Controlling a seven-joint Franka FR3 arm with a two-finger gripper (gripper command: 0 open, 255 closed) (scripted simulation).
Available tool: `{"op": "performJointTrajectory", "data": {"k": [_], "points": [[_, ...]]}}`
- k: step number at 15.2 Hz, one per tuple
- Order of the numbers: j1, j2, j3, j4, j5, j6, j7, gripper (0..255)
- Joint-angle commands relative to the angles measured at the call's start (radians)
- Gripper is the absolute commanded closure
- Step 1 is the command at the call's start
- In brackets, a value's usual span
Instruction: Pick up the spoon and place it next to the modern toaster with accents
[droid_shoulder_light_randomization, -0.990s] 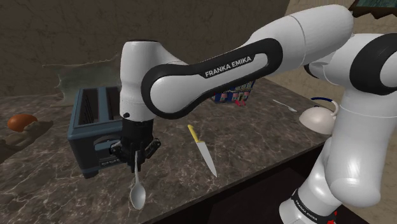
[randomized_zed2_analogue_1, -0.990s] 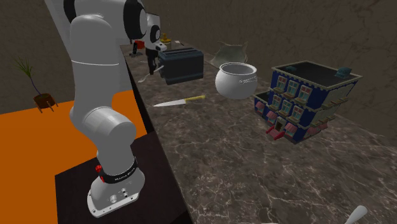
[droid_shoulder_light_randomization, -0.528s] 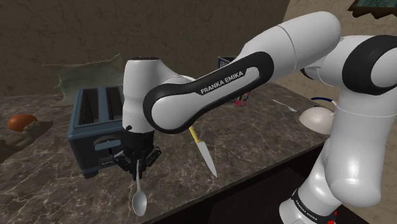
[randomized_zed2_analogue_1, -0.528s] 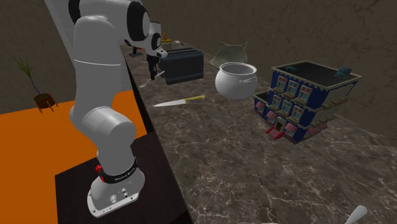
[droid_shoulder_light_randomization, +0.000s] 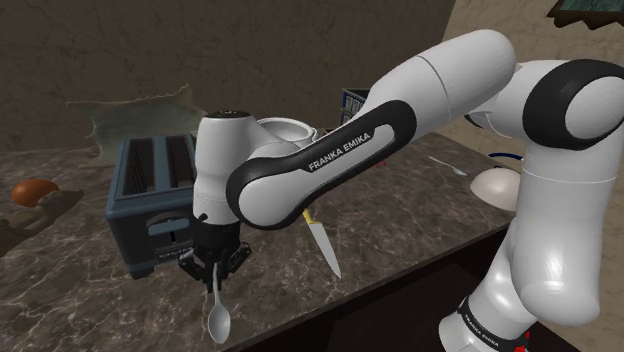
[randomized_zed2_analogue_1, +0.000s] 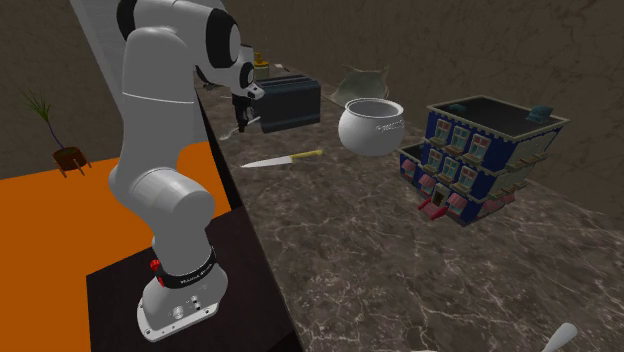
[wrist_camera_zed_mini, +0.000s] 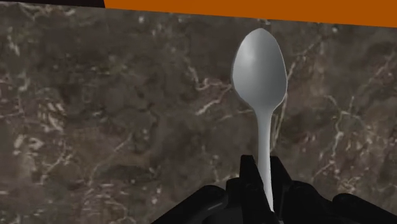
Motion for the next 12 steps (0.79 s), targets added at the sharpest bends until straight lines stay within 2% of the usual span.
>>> {"op": "performJointTrajectory", "data": {"k": [1, 7, 8, 12], "points": [[0.000, 0.010, -0.002, -0.012, -0.001, 0.003, -0.003, 255], [0.000, 0.010, -0.002, -0.012, -0.001, 0.003, -0.003, 255], [-0.003, 0.008, -0.002, -0.013, 0.000, 0.002, -0.005, 0], [-0.002, 0.006, -0.001, -0.017, 0.001, 0.004, -0.004, 0]]}}
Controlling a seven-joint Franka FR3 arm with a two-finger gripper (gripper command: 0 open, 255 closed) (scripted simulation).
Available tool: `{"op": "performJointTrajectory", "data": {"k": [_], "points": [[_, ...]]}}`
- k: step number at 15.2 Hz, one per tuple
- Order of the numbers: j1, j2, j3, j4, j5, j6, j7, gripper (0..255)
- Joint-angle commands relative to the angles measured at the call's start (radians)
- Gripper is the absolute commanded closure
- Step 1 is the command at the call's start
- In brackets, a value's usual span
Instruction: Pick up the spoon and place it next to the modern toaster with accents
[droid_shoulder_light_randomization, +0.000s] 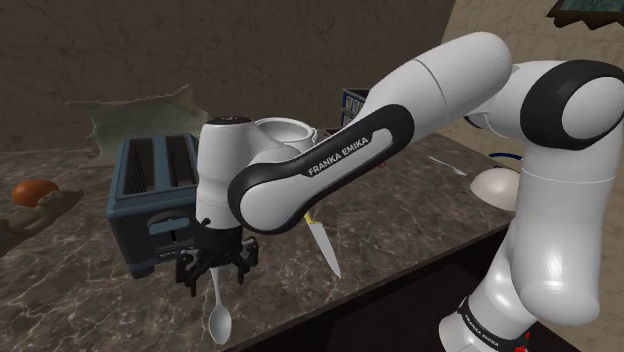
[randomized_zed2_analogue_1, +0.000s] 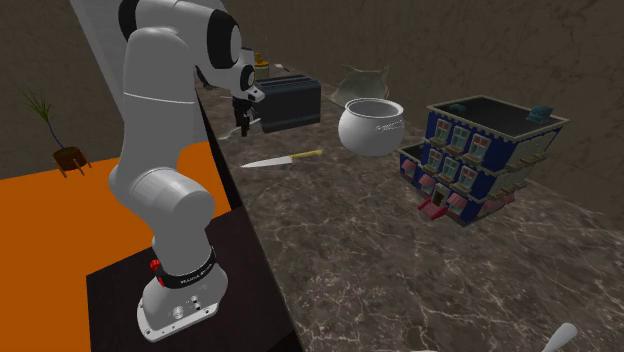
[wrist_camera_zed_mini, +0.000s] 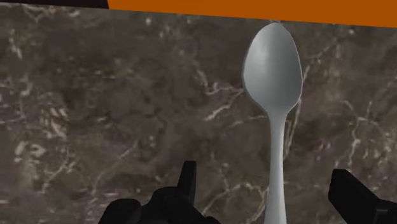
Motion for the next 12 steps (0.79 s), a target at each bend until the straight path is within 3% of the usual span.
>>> {"op": "performJointTrajectory", "data": {"k": [1, 5, 12], "points": [[0.002, 0.003, -0.001, 0.004, -0.002, -0.001, 0.001, 0], [-0.029, -0.067, 0.012, 0.047, 0.036, -0.110, -0.024, 0], [-0.029, -0.067, 0.012, 0.047, 0.036, -0.110, -0.024, 0]]}}
